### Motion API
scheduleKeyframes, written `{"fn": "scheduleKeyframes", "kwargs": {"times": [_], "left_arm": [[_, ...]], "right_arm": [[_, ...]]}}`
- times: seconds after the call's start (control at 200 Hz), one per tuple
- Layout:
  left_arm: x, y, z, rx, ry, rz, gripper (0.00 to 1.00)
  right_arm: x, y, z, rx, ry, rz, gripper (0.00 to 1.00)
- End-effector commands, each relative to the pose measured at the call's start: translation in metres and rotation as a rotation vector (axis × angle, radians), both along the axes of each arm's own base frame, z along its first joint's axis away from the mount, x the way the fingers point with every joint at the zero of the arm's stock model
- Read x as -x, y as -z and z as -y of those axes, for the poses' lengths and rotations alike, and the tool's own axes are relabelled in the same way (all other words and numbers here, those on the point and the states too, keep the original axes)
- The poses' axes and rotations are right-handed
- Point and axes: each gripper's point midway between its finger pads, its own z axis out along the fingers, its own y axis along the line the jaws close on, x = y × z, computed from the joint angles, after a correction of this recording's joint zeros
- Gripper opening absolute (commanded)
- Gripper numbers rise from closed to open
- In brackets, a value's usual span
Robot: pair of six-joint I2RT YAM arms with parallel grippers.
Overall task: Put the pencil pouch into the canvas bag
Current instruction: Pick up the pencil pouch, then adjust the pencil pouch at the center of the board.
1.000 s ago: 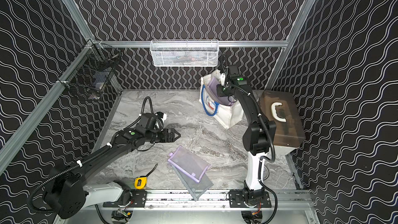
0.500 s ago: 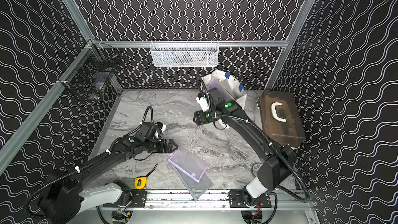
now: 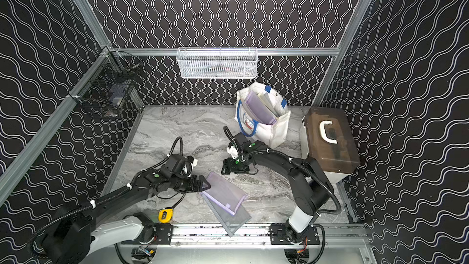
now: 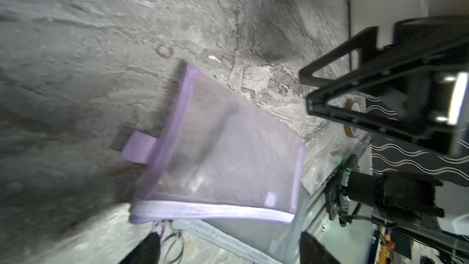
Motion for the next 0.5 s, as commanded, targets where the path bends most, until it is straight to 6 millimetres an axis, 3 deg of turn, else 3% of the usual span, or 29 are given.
{"fn": "scheduleKeyframes", "kwargs": {"times": [0.0, 0.3, 0.495], "left_arm": [[0.01, -0.008, 0.016, 0.068, 0.035, -0.034, 0.87], [0.035, 0.015, 0.033, 0.061, 0.103, -0.134, 0.86], [0.026, 0.032, 0.038, 0.05, 0.066, -0.14, 0.85]], "right_arm": [[0.003, 0.012, 0.003, 0.015, 0.026, -0.024, 0.75], [0.019, 0.036, 0.011, 0.034, 0.043, -0.101, 0.73], [0.027, 0.047, 0.01, 0.014, 0.058, -0.141, 0.7]]}}
